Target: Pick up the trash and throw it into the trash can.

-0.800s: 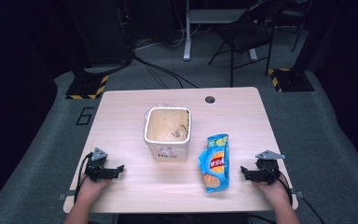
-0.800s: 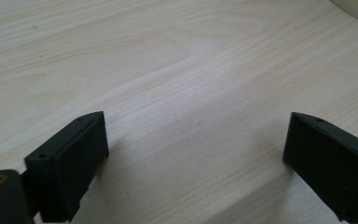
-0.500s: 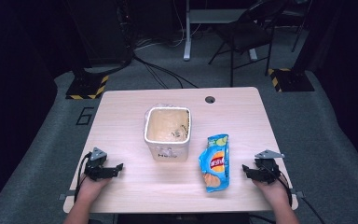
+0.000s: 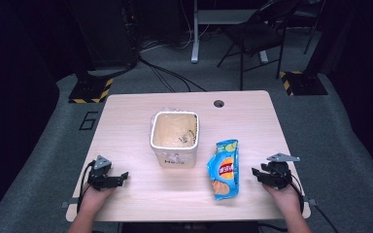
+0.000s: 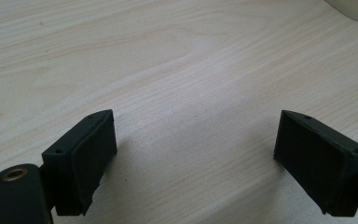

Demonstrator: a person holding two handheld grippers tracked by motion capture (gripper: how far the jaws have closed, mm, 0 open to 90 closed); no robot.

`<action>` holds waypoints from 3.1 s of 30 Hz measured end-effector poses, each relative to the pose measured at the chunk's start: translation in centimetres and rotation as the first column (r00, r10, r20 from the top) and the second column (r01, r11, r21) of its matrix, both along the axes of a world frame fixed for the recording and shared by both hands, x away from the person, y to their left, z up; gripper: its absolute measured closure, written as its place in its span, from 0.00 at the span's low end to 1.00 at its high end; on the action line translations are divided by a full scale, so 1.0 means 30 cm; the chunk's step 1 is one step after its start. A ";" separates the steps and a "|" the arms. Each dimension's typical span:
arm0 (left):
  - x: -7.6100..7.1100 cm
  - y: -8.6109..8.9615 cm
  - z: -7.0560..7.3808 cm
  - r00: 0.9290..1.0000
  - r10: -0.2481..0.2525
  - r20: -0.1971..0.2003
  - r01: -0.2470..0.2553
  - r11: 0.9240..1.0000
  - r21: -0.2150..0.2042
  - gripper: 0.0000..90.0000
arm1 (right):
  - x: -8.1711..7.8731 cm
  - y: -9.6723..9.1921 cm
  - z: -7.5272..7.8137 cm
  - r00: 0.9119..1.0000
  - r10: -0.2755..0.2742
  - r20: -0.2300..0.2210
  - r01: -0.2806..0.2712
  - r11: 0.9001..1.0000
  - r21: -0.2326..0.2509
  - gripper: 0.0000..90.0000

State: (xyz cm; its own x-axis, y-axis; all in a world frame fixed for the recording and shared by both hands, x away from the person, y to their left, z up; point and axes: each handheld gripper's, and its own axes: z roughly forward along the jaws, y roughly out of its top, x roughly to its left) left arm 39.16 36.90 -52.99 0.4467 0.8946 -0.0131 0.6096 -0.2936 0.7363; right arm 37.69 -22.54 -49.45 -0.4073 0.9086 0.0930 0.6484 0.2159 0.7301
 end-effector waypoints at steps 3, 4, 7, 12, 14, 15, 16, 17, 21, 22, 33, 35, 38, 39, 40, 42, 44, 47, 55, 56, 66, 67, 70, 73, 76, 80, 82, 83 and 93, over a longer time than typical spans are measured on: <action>0.000 0.000 0.000 1.000 0.001 0.000 -0.001 1.000 0.001 0.14 | -0.002 0.013 0.033 1.000 0.023 0.015 -0.023 1.000 0.010 0.60; 0.000 0.000 0.000 1.000 0.001 0.000 -0.001 1.000 0.001 0.14 | -0.001 0.020 0.044 0.999 0.029 0.015 -0.029 0.999 0.022 0.59; -0.001 -0.001 0.000 1.000 0.002 0.000 -0.002 1.000 0.001 0.14 | 0.002 0.049 0.079 0.998 0.056 0.025 -0.057 0.998 0.010 0.60; 0.002 -0.004 -0.001 1.000 0.005 0.003 -0.005 1.000 -0.001 0.14 | -0.002 0.087 0.118 0.996 0.080 0.047 -0.081 0.996 0.021 0.58; 0.005 -0.007 0.000 1.000 0.006 0.001 -0.006 1.000 0.000 0.14 | -0.001 0.115 0.143 0.994 0.098 0.057 -0.100 0.994 0.034 0.58; 0.006 -0.009 0.000 1.000 0.008 0.001 -0.008 1.000 0.000 0.14 | -0.001 0.115 0.143 0.994 0.098 0.057 -0.100 0.994 0.034 0.58; 0.008 -0.010 0.000 1.000 0.007 0.002 -0.007 1.000 0.001 0.14 | 0.002 0.130 0.156 0.993 0.106 0.061 -0.108 0.994 0.033 0.58; 0.008 -0.010 0.000 1.000 0.009 0.003 -0.009 1.000 0.000 0.14 | 0.004 0.138 0.162 0.992 0.106 0.061 -0.108 0.994 0.034 0.58; 0.008 -0.010 0.000 1.000 0.006 0.002 -0.006 1.000 0.000 0.14 | 0.018 0.164 0.180 0.992 0.112 0.061 -0.116 0.991 0.061 0.58; 0.008 -0.009 0.000 1.000 0.005 0.003 -0.005 1.000 0.000 0.14 | 0.023 0.171 0.184 0.991 0.114 0.065 -0.118 0.991 0.063 0.58; 0.006 -0.009 -0.001 1.000 0.003 0.004 -0.003 1.000 -0.001 0.14 | 0.052 0.239 0.173 0.990 0.134 0.041 -0.136 0.988 0.078 0.57; 0.006 -0.009 -0.001 1.000 0.003 0.004 -0.003 1.000 -0.001 0.14 | 0.050 0.243 0.162 0.990 0.137 0.029 -0.139 0.987 0.075 0.57; 0.006 -0.009 -0.001 1.000 0.002 0.004 -0.002 1.000 -0.001 0.14 | 0.048 0.245 0.152 0.990 0.140 0.018 -0.141 0.987 0.077 0.57; 0.006 -0.009 -0.001 1.000 0.002 0.004 -0.002 1.000 -0.001 0.14 | 0.048 0.246 0.146 0.989 0.145 0.012 -0.145 0.986 0.079 0.58; 0.006 -0.009 -0.001 1.000 0.002 0.004 -0.002 1.000 0.000 0.14 | 0.048 0.247 0.142 0.989 0.150 0.005 -0.150 0.985 0.081 0.58; 0.006 -0.009 -0.001 1.000 0.002 0.004 -0.002 1.000 -0.001 0.14 | 0.049 0.248 0.140 0.988 0.154 0.000 -0.153 0.985 0.082 0.58; 0.006 -0.009 -0.001 1.000 0.002 0.004 -0.002 1.000 -0.001 0.14 | 0.054 0.252 0.136 0.986 0.164 -0.008 -0.163 0.983 0.080 0.59; 0.006 -0.009 -0.001 1.000 0.002 0.004 -0.002 1.000 0.000 0.14 | 0.063 0.259 0.135 0.986 0.166 -0.017 -0.164 0.983 0.085 0.59; 0.006 -0.009 -0.001 1.000 0.002 0.004 -0.002 1.000 -0.001 0.14 | 0.095 0.282 0.151 0.984 0.177 -0.027 -0.174 0.981 0.082 0.59; 0.006 -0.009 -0.001 1.000 0.002 0.004 -0.002 1.000 -0.001 0.14 | 0.103 0.283 0.154 0.983 0.179 -0.028 -0.177 0.981 0.083 0.59; 0.007 -0.008 -0.001 1.000 0.000 0.004 0.000 1.000 -0.002 0.14 | 0.167 0.325 0.166 0.977 0.202 -0.064 -0.199 0.978 0.056 0.64; 0.007 -0.008 -0.001 1.000 0.000 0.004 0.000 1.000 -0.002 0.14 | 0.172 0.339 0.165 0.973 0.216 -0.078 -0.214 0.976 0.038 0.66; 0.007 -0.008 -0.001 1.000 0.000 0.004 0.000 1.000 -0.002 0.14 | 0.172 0.354 0.165 0.967 0.238 -0.094 -0.237 0.971 0.023 0.70; 0.007 -0.008 -0.001 1.000 0.000 0.004 0.000 1.000 -0.001 0.14 | 0.166 0.364 0.169 0.958 0.269 -0.097 -0.270 0.963 0.007 0.77; 0.007 -0.008 -0.001 1.000 0.000 0.005 0.000 1.000 -0.002 0.14 | 0.156 0.368 0.173 0.949 0.297 -0.109 -0.300 0.954 -0.010 0.84; 0.006 -0.008 -0.001 1.000 0.001 0.004 -0.001 1.000 -0.002 0.14 | 0.143 0.359 0.177 0.937 0.330 -0.116 -0.332 0.943 -0.001 0.91; 0.007 -0.008 -0.001 1.000 0.001 0.004 -0.001 1.000 -0.002 0.14 | 0.140 0.355 0.178 0.935 0.334 -0.118 -0.336 0.942 0.000 0.92; 0.007 -0.008 -0.001 1.000 0.000 0.004 0.000 1.000 -0.002 0.14 | 0.134 0.347 0.181 0.932 0.344 -0.115 -0.346 0.938 -0.002 0.94; 0.007 -0.008 -0.001 1.000 0.000 0.004 0.000 1.000 -0.002 0.14 | 0.104 0.293 0.251 0.938 0.343 -0.046 -0.343 0.939 0.015 0.96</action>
